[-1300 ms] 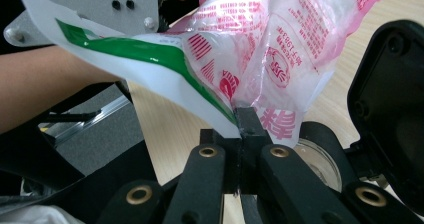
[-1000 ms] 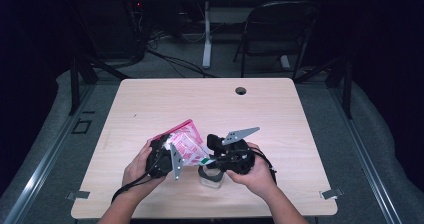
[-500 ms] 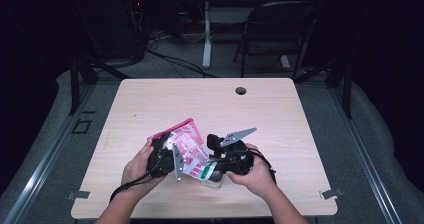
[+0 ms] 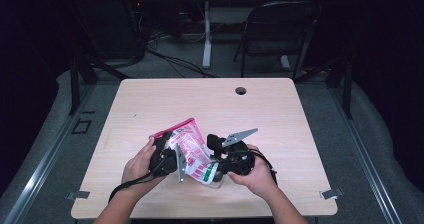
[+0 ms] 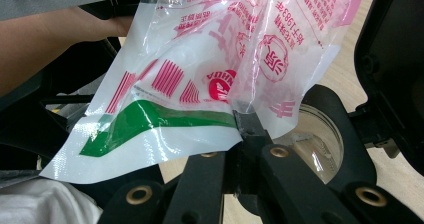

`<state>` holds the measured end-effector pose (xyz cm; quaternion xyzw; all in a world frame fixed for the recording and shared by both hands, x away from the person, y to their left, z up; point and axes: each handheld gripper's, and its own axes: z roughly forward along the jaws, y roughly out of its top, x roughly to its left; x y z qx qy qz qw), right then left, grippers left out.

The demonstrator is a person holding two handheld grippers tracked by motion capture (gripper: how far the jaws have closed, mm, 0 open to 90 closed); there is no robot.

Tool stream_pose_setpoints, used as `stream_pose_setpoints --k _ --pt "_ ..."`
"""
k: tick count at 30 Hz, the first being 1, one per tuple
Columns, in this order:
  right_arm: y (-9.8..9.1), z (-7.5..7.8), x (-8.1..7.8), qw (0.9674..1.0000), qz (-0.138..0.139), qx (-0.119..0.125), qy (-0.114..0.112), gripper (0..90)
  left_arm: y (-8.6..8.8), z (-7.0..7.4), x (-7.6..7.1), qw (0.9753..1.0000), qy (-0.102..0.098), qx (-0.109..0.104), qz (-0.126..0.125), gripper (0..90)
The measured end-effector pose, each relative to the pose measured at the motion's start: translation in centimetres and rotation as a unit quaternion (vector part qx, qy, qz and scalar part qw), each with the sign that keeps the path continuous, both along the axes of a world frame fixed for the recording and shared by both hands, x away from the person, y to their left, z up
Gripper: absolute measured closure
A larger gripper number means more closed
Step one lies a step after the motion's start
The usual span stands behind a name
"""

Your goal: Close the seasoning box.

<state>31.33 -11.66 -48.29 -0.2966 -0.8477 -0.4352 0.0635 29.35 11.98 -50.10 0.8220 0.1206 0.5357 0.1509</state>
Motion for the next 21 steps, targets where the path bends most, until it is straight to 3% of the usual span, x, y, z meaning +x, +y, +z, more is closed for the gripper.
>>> stream_pose_setpoints --k 16,21 --pt "0.06 -0.24 0.05 1.0000 0.007 -0.003 0.003 90.0 -0.20 0.49 -0.27 0.9997 -0.012 0.023 -0.004 57.0" --pt "0.07 -0.42 0.09 1.0000 0.007 -0.001 0.006 90.0 -0.37 0.81 -0.39 0.9989 -0.017 0.043 -0.006 57.2"
